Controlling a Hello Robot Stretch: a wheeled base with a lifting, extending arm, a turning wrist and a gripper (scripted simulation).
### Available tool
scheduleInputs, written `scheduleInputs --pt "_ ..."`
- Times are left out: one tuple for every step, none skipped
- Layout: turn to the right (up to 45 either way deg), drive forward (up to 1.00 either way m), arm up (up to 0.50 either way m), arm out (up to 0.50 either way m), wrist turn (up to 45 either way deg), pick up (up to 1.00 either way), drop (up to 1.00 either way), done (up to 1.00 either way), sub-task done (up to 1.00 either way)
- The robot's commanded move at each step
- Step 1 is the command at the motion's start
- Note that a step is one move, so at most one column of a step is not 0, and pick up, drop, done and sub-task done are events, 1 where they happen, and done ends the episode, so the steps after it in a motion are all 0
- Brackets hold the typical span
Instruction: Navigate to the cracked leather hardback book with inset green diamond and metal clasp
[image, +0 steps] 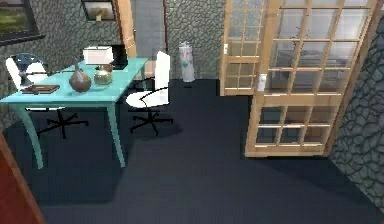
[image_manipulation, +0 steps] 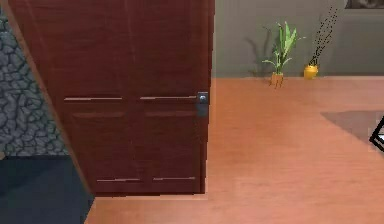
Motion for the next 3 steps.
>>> scheduleInputs --pt "-15.0 0.00 0.00 0.00 0.0 0.00 0.00 0.00 0.00" --pt "0.0 1.00 0.00 0.00 0.0 0.00 0.00 0.00 0.00" --pt "-21.0 0.00 0.00 0.00 0.0 0.00 0.00 0.00 0.00"
